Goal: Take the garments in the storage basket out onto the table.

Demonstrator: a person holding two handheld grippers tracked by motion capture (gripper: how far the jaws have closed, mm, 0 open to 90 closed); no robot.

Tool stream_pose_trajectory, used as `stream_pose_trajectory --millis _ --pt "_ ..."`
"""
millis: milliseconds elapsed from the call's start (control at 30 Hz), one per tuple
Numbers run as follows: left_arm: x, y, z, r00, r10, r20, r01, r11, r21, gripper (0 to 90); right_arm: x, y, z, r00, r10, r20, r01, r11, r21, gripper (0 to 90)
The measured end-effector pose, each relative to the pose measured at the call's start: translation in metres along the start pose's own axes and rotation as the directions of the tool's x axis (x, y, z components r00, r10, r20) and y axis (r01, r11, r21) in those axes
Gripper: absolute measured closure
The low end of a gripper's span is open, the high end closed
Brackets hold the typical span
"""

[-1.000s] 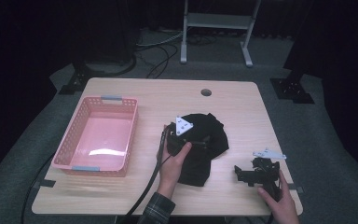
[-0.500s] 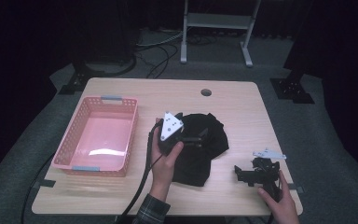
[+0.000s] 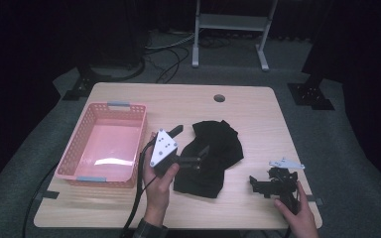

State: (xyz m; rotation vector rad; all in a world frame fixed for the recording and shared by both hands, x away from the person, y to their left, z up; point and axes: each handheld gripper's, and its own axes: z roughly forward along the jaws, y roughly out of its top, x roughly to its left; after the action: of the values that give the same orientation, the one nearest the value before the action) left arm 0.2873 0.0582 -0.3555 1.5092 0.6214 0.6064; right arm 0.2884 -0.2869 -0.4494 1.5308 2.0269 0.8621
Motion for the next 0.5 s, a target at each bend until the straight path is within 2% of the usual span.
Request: stream_pose_trajectory --millis 400,500 --pt "0.002 -0.030 -0.020 0.9999 0.016 0.006 -0.016 0.9998 -0.014 1.8 0.000 0.000 0.000 1.0000 0.000 0.000 0.000 1.000 0.000 0.0" --pt "0.004 -0.038 -0.024 0.9998 0.020 -0.001 -0.020 0.9998 0.000 1.8 0.000 0.000 0.000 1.0000 0.000 0.000 0.000 1.000 0.000 0.0"
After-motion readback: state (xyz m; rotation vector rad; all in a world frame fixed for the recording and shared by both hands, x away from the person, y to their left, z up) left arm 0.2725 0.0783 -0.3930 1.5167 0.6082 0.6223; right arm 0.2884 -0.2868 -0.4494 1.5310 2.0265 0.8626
